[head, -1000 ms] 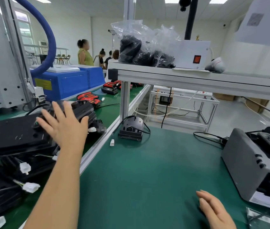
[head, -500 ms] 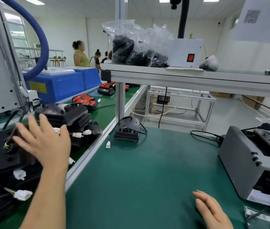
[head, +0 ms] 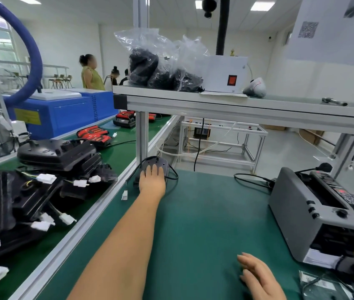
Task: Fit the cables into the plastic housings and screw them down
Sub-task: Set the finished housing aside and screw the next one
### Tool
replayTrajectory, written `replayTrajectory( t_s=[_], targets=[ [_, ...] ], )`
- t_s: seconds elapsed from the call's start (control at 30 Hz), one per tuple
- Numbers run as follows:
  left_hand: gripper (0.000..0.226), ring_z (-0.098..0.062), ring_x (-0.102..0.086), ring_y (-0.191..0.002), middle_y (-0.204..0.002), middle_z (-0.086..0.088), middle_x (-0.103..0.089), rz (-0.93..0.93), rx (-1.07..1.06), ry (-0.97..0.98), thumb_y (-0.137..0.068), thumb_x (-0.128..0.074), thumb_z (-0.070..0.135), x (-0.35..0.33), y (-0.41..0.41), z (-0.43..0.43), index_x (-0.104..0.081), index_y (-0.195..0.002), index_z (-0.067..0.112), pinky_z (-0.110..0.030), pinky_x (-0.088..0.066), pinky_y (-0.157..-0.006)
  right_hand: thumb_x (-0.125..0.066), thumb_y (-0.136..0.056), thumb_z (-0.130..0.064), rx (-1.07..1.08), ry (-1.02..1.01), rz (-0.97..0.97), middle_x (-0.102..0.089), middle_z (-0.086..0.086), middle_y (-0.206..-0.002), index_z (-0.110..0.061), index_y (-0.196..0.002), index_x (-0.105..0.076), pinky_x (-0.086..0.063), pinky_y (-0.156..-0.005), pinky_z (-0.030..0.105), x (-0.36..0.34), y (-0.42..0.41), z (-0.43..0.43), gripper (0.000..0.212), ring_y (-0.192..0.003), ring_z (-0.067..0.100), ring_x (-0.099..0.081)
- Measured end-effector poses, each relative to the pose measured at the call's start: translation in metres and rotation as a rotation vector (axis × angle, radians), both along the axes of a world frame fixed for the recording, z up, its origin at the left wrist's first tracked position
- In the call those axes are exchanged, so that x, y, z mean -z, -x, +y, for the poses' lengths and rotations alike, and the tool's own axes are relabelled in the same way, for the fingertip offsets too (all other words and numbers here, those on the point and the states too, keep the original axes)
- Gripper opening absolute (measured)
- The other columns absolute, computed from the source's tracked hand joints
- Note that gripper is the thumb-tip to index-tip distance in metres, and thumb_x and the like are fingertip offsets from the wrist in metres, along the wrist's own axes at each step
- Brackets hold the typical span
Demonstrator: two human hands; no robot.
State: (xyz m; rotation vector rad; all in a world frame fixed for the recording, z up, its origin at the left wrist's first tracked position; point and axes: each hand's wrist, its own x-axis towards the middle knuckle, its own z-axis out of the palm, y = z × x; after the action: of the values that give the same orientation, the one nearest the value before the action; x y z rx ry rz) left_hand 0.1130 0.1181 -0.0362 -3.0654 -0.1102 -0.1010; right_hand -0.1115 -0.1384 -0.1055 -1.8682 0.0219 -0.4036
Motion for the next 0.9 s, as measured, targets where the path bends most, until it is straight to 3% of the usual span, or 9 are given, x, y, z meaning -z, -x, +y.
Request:
replayTrajectory(
  t_s=[0.07, 0.13, 0.23, 0.33, 0.43, 0.63, 0.77, 0.9],
  targets=[
    [0.065, -0.032, -0.003, -0.146, -0.159, -0.015, -0.001, 0.032, -0.019, -0.042, -0.096, -0.033, 0.008, 0.000, -0.006, 0.002, -0.001, -0.152, 0.007, -0.043, -0.009, -0.119, -0.057, -0.081, 0.018, 0.010, 0.013, -0.024, -0.062, -0.023, -0.101, -0.036, -0.080, -0.074, -0.047, -0.084, 0.019, -0.003, 0.001, 0.003, 0.056, -0.094, 0.001, -0.059],
    [0.060, -0.032, -0.020, -0.141, -0.155, -0.016, -0.017, 0.014, -0.019, -0.040, -0.096, -0.035, 0.008, 0.001, -0.008, 0.003, -0.011, -0.150, 0.004, -0.039, -0.019, -0.115, -0.057, -0.080, 0.019, 0.008, 0.021, -0.034, -0.057, -0.033, -0.101, -0.028, -0.081, -0.075, -0.045, -0.081, 0.012, -0.004, 0.002, 0.004, 0.050, -0.095, -0.001, -0.058],
    [0.050, -0.030, -0.034, -0.129, -0.143, -0.015, -0.032, -0.009, -0.002, -0.066, -0.094, -0.042, 0.007, -0.002, -0.008, 0.003, -0.030, -0.142, 0.001, -0.036, -0.030, -0.108, -0.058, -0.080, 0.018, -0.002, 0.018, -0.025, -0.054, -0.033, -0.106, -0.029, -0.081, -0.076, -0.042, -0.082, 0.008, -0.006, 0.001, 0.003, 0.050, -0.097, -0.001, -0.056],
    [0.043, -0.030, -0.036, -0.126, -0.136, -0.014, -0.036, -0.047, 0.050, -0.076, -0.091, -0.048, 0.005, -0.008, -0.008, 0.004, -0.043, -0.133, 0.003, -0.038, -0.041, -0.098, -0.060, -0.080, 0.015, 0.004, 0.032, -0.033, -0.054, -0.032, -0.108, -0.049, -0.086, -0.064, -0.041, -0.084, 0.007, -0.006, 0.002, 0.003, 0.064, -0.098, -0.002, -0.056],
    [0.038, -0.029, -0.040, -0.120, -0.128, -0.013, -0.042, -0.084, 0.080, -0.002, -0.089, -0.049, -0.002, -0.014, -0.004, 0.006, -0.051, -0.126, 0.005, -0.039, -0.049, -0.086, -0.061, -0.081, 0.013, 0.007, 0.028, -0.018, -0.057, -0.033, -0.103, -0.038, -0.079, -0.073, -0.042, -0.082, 0.007, -0.001, 0.001, 0.002, 0.053, -0.097, -0.003, -0.057],
    [0.040, -0.028, -0.057, -0.103, -0.118, -0.009, -0.060, -0.054, 0.108, 0.226, -0.088, -0.045, 0.001, -0.012, 0.023, 0.004, -0.050, -0.126, 0.016, -0.038, -0.050, -0.083, -0.059, -0.085, 0.007, -0.012, 0.053, 0.059, -0.061, -0.015, -0.111, -0.029, -0.088, -0.069, -0.041, -0.083, 0.008, 0.004, -0.001, -0.001, 0.037, -0.098, -0.009, -0.054],
    [0.026, -0.022, -0.054, -0.087, -0.109, -0.004, -0.065, -0.096, 0.231, 0.282, -0.094, -0.049, 0.013, -0.008, 0.055, -0.011, -0.058, -0.117, 0.022, -0.027, -0.037, -0.069, -0.057, -0.088, 0.002, -0.048, 0.097, 0.086, -0.056, -0.016, -0.116, -0.033, -0.092, -0.065, -0.037, -0.085, 0.002, 0.003, 0.001, 0.000, 0.035, -0.103, -0.006, -0.054],
    [0.022, -0.023, -0.056, -0.086, -0.100, -0.003, -0.067, -0.157, 0.335, 0.244, -0.094, -0.050, 0.016, 0.003, 0.096, -0.031, -0.060, -0.112, 0.022, -0.030, -0.038, -0.067, -0.056, -0.090, -0.004, -0.043, 0.167, 0.093, -0.054, -0.018, -0.116, -0.037, -0.094, -0.060, -0.031, -0.086, 0.000, 0.003, 0.003, 0.000, 0.034, -0.109, -0.010, -0.048]
  ],
)
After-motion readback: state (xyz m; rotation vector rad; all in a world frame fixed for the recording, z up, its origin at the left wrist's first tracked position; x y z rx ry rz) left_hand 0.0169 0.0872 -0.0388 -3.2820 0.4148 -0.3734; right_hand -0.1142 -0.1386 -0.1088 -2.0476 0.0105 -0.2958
